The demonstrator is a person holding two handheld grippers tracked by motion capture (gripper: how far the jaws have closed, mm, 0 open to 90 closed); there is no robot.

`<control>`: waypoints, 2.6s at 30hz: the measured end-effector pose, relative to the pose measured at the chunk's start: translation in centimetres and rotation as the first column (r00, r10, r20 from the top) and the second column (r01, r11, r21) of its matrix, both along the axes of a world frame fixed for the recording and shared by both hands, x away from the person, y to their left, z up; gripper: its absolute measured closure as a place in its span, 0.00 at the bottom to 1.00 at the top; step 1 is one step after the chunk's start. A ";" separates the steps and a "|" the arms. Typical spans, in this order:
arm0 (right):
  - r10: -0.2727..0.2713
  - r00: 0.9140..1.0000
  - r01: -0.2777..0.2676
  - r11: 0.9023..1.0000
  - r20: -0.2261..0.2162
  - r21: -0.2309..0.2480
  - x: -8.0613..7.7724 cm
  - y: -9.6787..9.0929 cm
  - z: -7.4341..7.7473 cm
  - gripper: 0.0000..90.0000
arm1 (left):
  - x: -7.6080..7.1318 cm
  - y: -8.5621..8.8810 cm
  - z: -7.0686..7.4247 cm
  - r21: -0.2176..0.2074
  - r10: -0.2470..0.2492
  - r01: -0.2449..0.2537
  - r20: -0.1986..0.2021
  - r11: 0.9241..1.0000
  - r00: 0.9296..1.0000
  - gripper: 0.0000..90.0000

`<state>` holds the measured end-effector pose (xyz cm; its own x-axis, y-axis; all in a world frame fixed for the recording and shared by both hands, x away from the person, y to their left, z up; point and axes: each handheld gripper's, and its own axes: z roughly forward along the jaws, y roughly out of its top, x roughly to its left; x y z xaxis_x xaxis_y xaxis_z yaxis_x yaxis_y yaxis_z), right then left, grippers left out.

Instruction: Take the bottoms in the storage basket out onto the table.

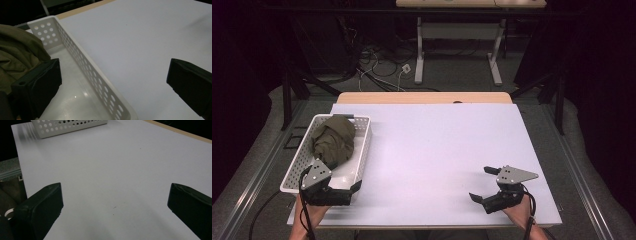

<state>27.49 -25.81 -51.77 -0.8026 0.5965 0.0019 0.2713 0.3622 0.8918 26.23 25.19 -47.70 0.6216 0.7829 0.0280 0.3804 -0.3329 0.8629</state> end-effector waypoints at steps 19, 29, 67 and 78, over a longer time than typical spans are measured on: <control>0.012 1.000 -0.012 1.000 -0.022 -0.008 0.3 0.2 -0.4 0.00 | 3.4 2.1 0.8 0.053 0.072 -0.070 -0.047 0.996 0.996 0.00; 0.018 0.999 -0.018 1.000 -0.027 -0.021 0.4 0.5 -0.6 0.00 | 5.2 3.8 1.6 0.069 0.125 -0.122 -0.050 0.990 0.991 0.00; 0.029 0.998 -0.030 0.999 -0.051 -0.025 0.4 0.7 -0.9 0.00 | 12.3 6.2 0.6 0.198 0.304 -0.267 -0.187 0.943 0.934 0.00; 0.032 0.998 -0.033 0.999 -0.055 -0.029 0.4 0.6 -0.9 0.00 | 13.6 5.6 -0.2 0.254 0.320 -0.261 -0.229 0.932 0.919 0.00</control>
